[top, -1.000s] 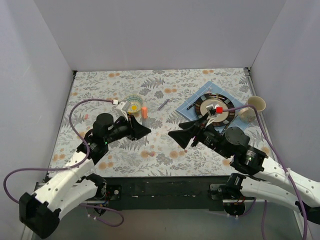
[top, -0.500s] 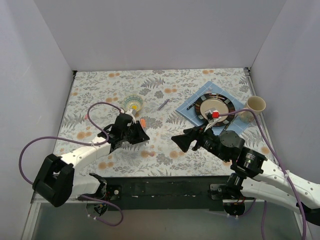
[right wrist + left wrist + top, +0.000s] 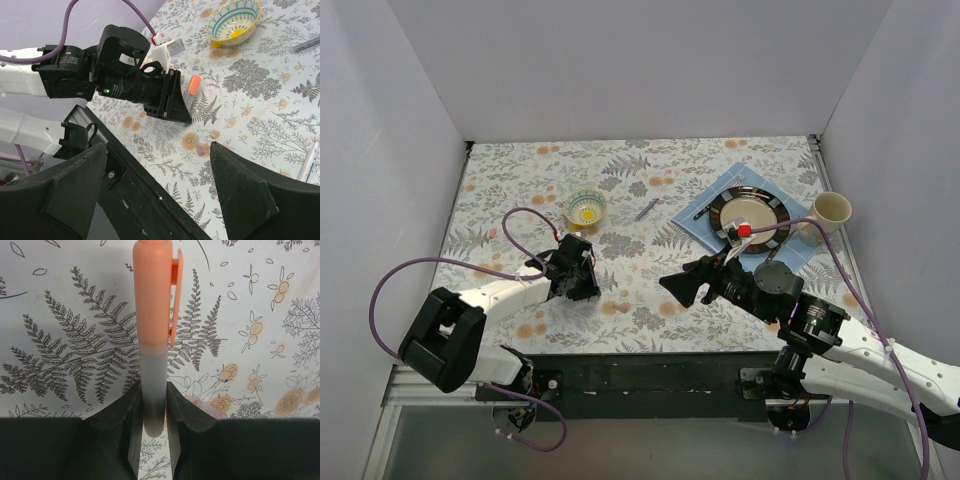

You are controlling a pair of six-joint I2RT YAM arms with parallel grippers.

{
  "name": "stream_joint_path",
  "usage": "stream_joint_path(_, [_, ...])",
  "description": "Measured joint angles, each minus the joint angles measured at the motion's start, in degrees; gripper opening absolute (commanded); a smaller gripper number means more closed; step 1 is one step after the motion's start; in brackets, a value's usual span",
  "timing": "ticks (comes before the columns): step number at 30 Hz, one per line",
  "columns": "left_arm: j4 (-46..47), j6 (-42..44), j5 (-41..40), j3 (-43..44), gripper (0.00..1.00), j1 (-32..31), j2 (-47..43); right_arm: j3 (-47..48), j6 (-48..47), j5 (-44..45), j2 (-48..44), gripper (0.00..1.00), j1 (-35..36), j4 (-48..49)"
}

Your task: Insert the pens into the pen caps

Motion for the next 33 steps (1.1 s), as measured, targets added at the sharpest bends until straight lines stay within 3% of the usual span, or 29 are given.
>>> stream_joint_path(6, [-2.2, -0.4, -1.3, 1.1, 0.34, 0.0, 0.2, 0.0, 0.0, -0.2, 0.0, 0.9, 0.0, 0.0])
stream_joint_path(15, [-8.4, -1.0, -6.4, 2.9, 0.39, 0.0, -3.6, 0.0, 0.1, -0.9, 0.3, 0.9, 0.0, 0.0])
stream_joint_path(22, [-7.3, 0.6, -6.0, 6.2, 0.48, 0.0, -7.8, 0.0, 0.1, -1.8, 0.3, 0.89, 0.0, 0.0])
stream_joint_path(33, [-4.4, 15.1, -1.3, 15.5, 0.52, 0.0, -7.5, -0.8, -0.2, 1.8, 5.2, 0.85, 0.0, -5.6])
